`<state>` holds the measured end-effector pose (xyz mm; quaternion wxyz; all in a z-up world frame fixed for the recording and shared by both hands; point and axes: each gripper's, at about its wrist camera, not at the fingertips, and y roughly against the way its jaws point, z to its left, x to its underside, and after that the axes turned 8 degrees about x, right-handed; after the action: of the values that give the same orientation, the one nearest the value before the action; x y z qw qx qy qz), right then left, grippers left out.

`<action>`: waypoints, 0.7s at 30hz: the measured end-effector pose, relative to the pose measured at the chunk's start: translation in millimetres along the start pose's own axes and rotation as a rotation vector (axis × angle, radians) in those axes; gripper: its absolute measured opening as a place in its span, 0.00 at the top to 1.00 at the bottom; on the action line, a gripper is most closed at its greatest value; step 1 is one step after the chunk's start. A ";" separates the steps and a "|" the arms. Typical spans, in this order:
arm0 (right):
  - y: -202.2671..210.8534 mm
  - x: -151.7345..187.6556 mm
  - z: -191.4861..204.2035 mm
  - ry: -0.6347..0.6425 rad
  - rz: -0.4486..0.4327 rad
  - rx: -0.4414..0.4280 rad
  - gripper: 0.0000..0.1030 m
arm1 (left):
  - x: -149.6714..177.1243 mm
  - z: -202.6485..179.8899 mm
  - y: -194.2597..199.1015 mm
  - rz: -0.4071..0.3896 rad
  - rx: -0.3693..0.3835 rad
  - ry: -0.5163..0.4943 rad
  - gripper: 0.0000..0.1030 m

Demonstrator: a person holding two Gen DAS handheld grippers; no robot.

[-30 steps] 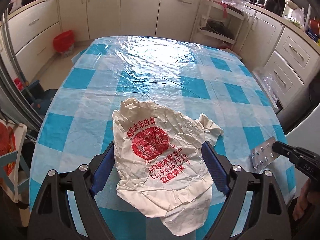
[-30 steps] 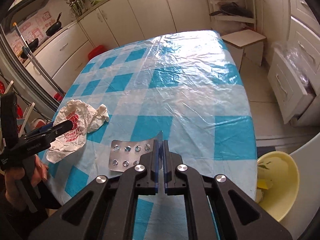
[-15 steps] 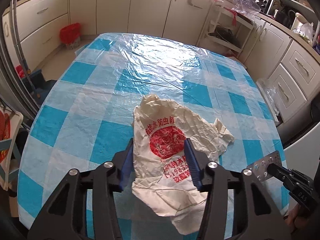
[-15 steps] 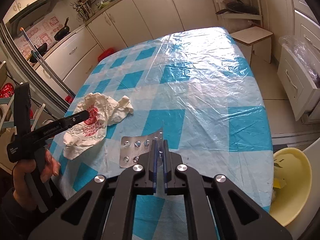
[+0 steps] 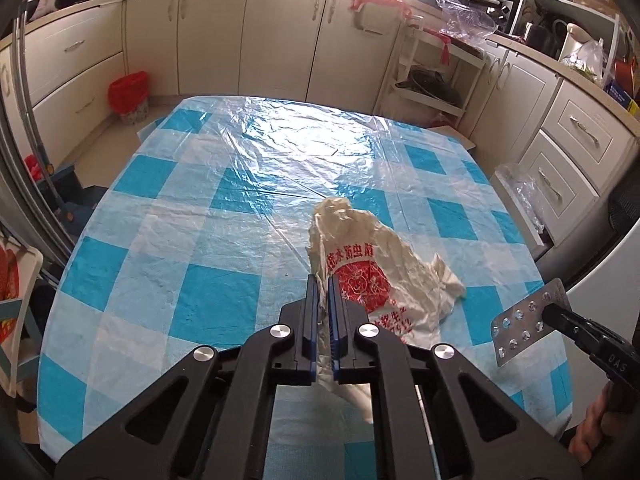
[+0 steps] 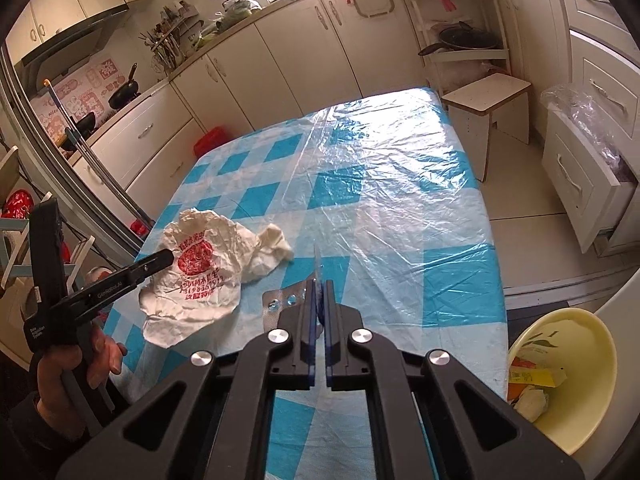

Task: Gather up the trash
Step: 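Grasp the white printed plastic bag with the left gripper and lift it, then carry the bag and blister pack with both grippers to the yellow bin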

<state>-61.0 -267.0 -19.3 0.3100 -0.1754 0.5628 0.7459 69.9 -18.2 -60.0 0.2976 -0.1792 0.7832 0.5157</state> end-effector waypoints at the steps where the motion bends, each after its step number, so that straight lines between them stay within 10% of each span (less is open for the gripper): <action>1: 0.9 -0.4 -1.2 -0.005 -0.006 0.001 0.96 | -0.3 0.2 2.2 -0.009 0.007 0.005 0.96; 21: 40.9 -0.9 -49.8 -0.102 -0.132 0.036 0.96 | -8.1 -61.0 43.9 -0.158 0.075 -0.110 0.97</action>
<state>-91.6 -321.6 -4.0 0.3900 -0.1684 0.5468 0.7215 33.1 -56.5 -6.2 0.3863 -0.2006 0.7679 0.4699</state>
